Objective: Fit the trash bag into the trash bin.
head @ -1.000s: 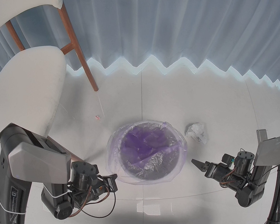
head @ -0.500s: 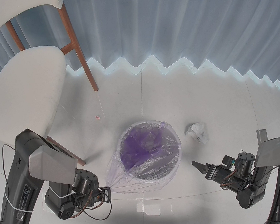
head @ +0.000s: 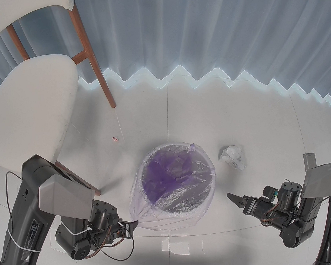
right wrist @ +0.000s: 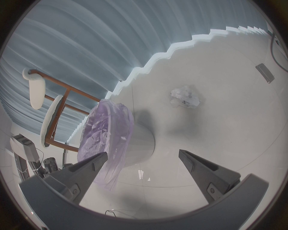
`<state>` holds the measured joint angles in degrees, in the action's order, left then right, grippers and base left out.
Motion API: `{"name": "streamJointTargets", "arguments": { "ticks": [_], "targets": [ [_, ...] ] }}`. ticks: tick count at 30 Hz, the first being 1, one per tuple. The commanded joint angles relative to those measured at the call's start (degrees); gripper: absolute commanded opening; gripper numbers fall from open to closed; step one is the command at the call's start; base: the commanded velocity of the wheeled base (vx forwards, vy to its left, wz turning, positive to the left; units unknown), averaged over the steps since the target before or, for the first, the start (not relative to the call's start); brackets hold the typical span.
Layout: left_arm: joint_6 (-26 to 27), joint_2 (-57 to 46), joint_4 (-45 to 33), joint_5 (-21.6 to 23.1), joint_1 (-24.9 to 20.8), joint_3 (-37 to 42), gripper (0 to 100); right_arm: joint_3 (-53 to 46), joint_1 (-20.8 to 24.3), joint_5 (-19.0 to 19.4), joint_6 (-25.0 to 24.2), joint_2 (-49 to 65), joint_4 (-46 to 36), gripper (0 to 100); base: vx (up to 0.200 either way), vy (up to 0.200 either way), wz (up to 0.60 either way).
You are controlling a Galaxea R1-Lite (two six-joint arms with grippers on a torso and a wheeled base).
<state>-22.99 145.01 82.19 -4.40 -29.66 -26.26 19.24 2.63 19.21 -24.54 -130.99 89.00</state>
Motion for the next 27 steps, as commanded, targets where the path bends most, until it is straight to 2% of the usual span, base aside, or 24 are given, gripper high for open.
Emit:
{"name": "streamJointTargets", "arguments": {
  "ticks": [1, 5, 10, 16, 22, 27],
  "targets": [
    [-0.04, -3.06, 3.59, -0.7, -0.75, 4.9, 100, -1.92, 1.76, 0.21, 0.19, 0.03, 1.0, 100, 0.0, 0.0, 0.0],
    [-0.48, -8.86, 4.3, -0.7, -1.81, 12.28, 100, -1.13, 5.19, 0.91, -0.68, 1.35, 0.91, 100, 0.0, 0.0, 0.0],
    [-0.56, -19.68, 4.3, -0.7, -1.72, 19.32, 100, -1.22, 9.5, 1.62, -4.64, 0.12, 1.0, 100, 0.0, 0.0, 0.0],
    [-0.65, -30.57, 4.12, -0.61, 0.48, 20.99, 100, 1.15, 10.73, 1.71, -5.08, -1.81, 1.0, 100, 0.0, 0.0, 0.0],
    [-0.74, -33.3, 4.21, -0.61, 2.59, 23.62, 100, 2.03, 11.78, 3.81, -5.17, -2.69, 1.0, 100, 0.0, 0.0, 0.0],
    [-1.18, -34.09, 4.21, -0.61, 2.85, 24.24, 100, 3.88, 12.57, 3.9, -5.17, -3.92, 1.0, 100, 0.0, 0.0, 0.0]
  ]
}}
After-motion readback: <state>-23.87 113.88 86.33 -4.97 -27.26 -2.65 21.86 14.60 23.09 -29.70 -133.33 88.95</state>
